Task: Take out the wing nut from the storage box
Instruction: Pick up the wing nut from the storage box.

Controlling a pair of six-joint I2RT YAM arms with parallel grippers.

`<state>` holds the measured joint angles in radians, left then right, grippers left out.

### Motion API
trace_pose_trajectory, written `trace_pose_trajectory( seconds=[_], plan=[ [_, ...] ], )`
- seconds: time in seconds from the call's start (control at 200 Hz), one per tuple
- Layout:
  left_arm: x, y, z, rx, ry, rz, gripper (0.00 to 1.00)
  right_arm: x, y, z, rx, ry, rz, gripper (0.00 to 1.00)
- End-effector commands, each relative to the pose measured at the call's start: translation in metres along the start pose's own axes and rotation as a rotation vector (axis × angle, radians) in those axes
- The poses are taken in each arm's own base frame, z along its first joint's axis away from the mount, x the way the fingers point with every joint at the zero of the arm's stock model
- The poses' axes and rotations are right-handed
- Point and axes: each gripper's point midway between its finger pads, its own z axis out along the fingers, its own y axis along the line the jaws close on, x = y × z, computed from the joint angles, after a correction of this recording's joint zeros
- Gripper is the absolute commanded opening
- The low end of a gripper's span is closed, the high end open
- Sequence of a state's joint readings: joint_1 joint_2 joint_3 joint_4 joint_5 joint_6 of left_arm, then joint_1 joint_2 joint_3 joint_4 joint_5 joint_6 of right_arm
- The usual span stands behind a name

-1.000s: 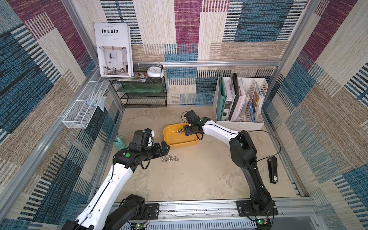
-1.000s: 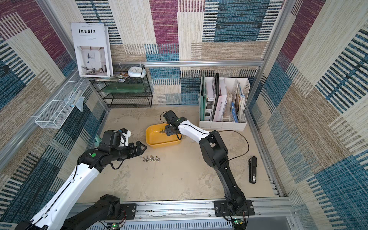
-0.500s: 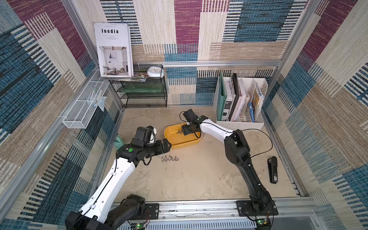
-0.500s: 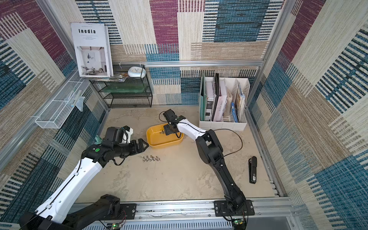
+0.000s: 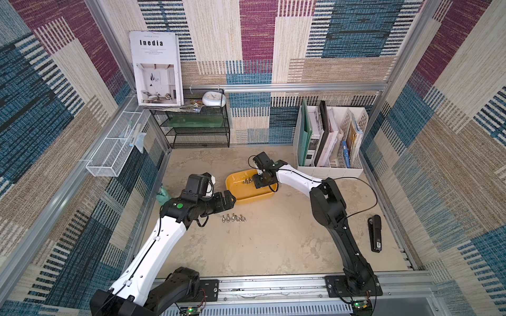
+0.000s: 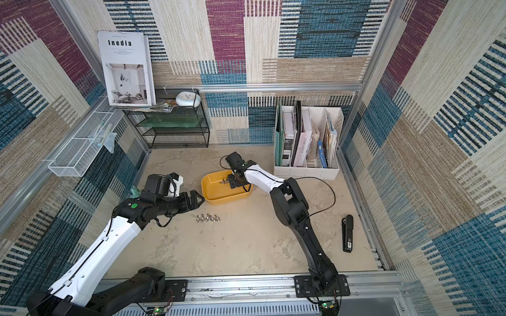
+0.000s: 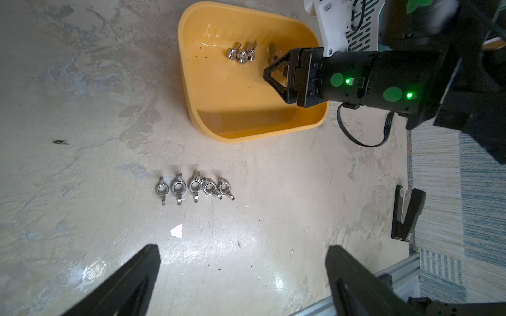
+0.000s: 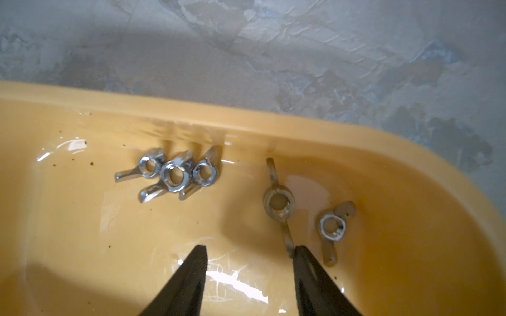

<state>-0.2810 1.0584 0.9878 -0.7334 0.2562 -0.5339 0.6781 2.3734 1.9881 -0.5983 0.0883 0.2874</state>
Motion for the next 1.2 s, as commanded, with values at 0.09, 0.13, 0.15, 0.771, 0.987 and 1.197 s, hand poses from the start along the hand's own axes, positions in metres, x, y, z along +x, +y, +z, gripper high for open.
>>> trace_pose_trajectory(
  seconds=[0.09,0.13,0.15,0.771,0.987,1.197],
  plan=[
    [-0.002,-0.001,-0.003,0.006,-0.02,0.015,0.99,-0.005,-0.004,0.001,0.026,-0.024,0.005,0.46],
    [-0.001,-0.001,-0.004,0.007,-0.021,0.016,0.99,-0.005,-0.004,0.001,0.027,-0.024,0.002,0.44],
    [-0.001,0.0,-0.004,0.004,-0.021,0.017,0.99,-0.005,-0.004,0.002,0.029,-0.024,0.002,0.43],
    [0.007,0.003,-0.014,0.006,-0.035,-0.004,0.99,-0.01,-0.006,0.009,0.04,-0.043,-0.016,0.12],
    [0.008,0.002,-0.016,0.011,-0.039,-0.004,0.99,-0.011,-0.004,0.005,0.038,-0.043,-0.015,0.0],
    [0.01,0.001,-0.021,0.016,-0.041,0.018,0.99,-0.018,0.0,-0.022,0.035,-0.078,-0.003,0.0]
  ],
)
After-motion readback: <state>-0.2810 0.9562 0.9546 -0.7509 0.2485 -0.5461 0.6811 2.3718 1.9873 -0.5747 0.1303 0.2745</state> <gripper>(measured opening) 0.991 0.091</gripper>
